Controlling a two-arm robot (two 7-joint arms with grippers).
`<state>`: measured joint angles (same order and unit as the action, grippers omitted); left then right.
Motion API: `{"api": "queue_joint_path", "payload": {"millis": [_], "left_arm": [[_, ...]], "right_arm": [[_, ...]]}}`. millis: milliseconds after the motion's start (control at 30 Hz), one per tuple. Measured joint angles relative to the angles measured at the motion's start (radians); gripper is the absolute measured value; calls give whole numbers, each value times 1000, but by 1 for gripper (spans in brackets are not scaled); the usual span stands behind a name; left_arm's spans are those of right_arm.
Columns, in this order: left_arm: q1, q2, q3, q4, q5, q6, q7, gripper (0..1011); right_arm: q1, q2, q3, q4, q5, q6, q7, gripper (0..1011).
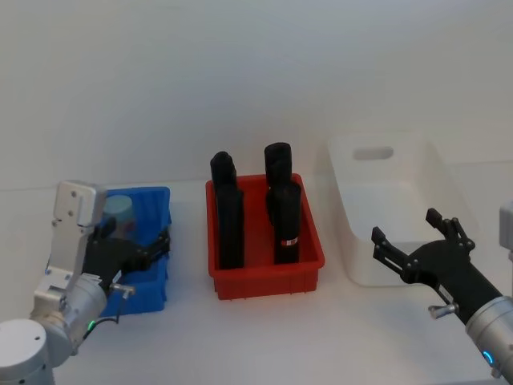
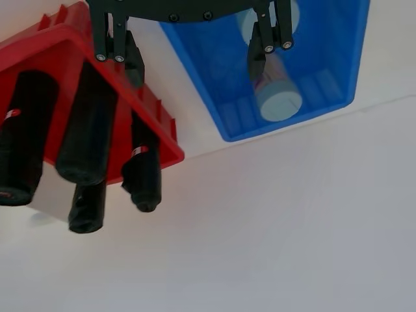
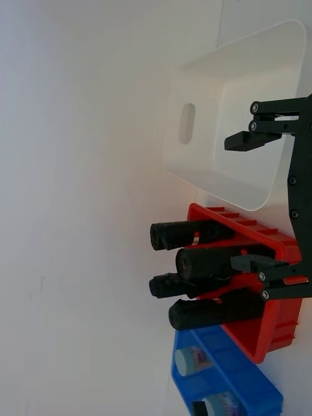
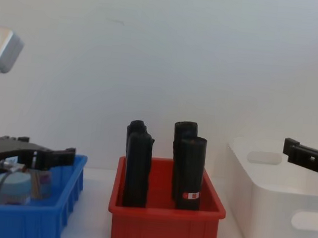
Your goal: Pick the cotton swabs from the blue box and place them into the white box.
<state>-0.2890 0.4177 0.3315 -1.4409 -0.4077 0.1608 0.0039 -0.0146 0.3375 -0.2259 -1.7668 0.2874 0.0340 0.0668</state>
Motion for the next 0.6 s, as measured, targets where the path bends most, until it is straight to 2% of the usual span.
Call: {"api": "queue_joint_path", "payload": {"millis": [333,600], "left_arm": [[-16,11,-24,53,8,43,7,1004],[-36,13,-37,109,21,63,-11,1004]], "right_arm": [[0,0,0,0,0,0,0,1002],[0,0,0,0,0,0,0,1002]]}}
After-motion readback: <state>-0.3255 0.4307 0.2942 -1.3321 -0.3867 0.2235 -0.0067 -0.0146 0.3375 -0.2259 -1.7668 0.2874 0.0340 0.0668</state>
